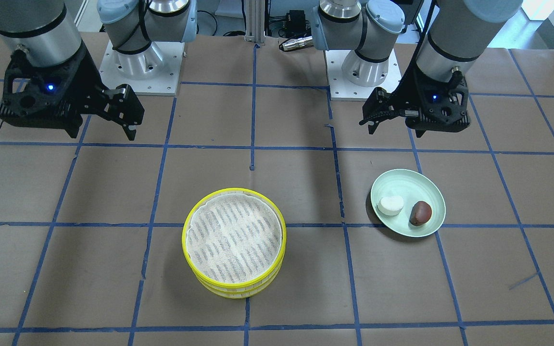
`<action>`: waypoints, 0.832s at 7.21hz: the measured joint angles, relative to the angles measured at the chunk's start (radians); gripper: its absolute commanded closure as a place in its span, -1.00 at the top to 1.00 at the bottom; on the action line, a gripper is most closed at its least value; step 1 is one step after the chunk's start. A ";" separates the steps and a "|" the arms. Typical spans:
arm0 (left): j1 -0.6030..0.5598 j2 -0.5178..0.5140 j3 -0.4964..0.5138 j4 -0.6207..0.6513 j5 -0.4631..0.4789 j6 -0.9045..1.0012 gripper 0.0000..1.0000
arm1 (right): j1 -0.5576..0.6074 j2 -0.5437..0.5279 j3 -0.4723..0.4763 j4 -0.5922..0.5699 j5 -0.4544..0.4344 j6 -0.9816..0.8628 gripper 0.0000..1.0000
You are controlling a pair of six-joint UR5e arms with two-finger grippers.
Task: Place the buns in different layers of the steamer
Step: 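Reach the left gripper to the white bun while the right reaches the steamer, then grasp the white bun with the left gripper while the right grips the top tier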
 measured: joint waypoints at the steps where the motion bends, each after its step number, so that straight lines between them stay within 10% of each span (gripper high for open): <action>1: 0.008 -0.009 -0.070 0.077 0.049 0.036 0.97 | 0.013 0.061 0.001 -0.081 0.011 0.020 0.97; 6: 0.069 -0.206 -0.312 0.565 0.159 0.095 0.92 | 0.120 0.344 0.067 -0.417 0.031 0.149 0.70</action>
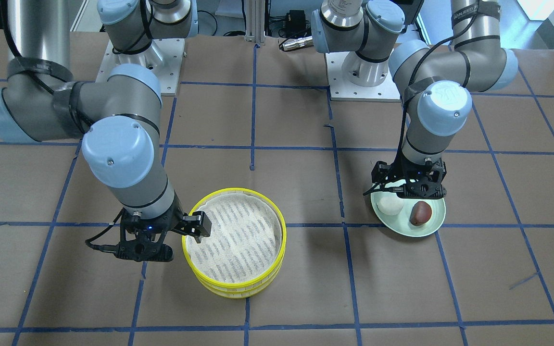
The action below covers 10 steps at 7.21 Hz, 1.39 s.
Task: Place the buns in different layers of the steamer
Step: 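Grasp the white bun with the left gripper while the right grips the top tier, then lift the top steamer tier off and set it down farther away with the right gripper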
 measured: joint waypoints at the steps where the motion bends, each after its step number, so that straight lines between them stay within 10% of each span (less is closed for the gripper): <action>1: 0.002 -0.064 -0.007 0.089 0.019 0.000 0.92 | 0.004 0.010 0.039 -0.044 0.001 0.009 0.09; 2: 0.002 -0.111 -0.005 0.149 0.025 0.000 0.91 | 0.008 0.013 0.061 -0.062 0.002 0.018 -0.35; 5: 0.004 -0.157 -0.012 0.202 0.023 -0.008 0.86 | 0.012 0.008 0.072 -0.058 0.002 0.015 -0.84; 10: 0.002 -0.136 -0.015 0.196 0.028 -0.042 0.86 | -0.033 -0.102 0.063 0.074 -0.047 -0.070 -0.88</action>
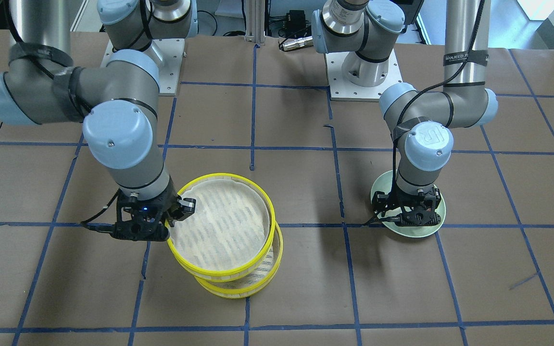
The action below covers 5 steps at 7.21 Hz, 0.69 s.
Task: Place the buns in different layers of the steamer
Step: 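Lift the top steamer tier off and set it down farther away with the right gripper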
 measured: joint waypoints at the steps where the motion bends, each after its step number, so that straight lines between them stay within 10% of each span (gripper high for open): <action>1: -0.002 0.003 -0.003 -0.005 -0.002 -0.014 0.86 | -0.062 -0.033 -0.002 0.034 -0.010 -0.071 -0.88; 5: 0.001 0.006 -0.006 -0.056 -0.004 -0.028 -0.13 | -0.267 -0.056 -0.021 0.096 -0.102 -0.354 -0.88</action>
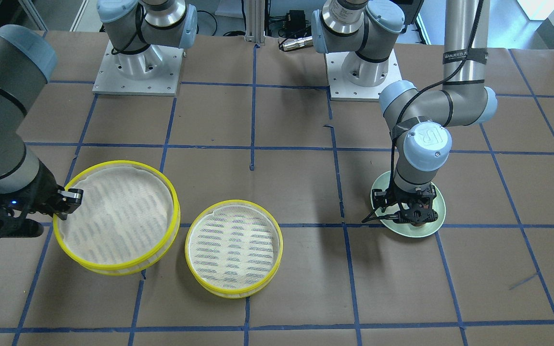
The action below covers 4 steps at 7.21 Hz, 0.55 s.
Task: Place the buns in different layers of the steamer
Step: 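Lift the top steamer tier off and set it down farther away with the right gripper, then lift the white bun off the green plate with the left gripper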
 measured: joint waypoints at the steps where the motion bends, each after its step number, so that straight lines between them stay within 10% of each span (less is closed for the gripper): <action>1: 0.000 0.000 0.000 -0.010 -0.002 -0.011 -0.41 | -0.043 -0.005 -0.007 0.008 -0.009 -0.053 -0.88; 4: 0.000 0.003 0.014 -0.016 -0.005 -0.025 -0.92 | -0.105 -0.001 -0.005 0.001 -0.006 -0.154 -0.88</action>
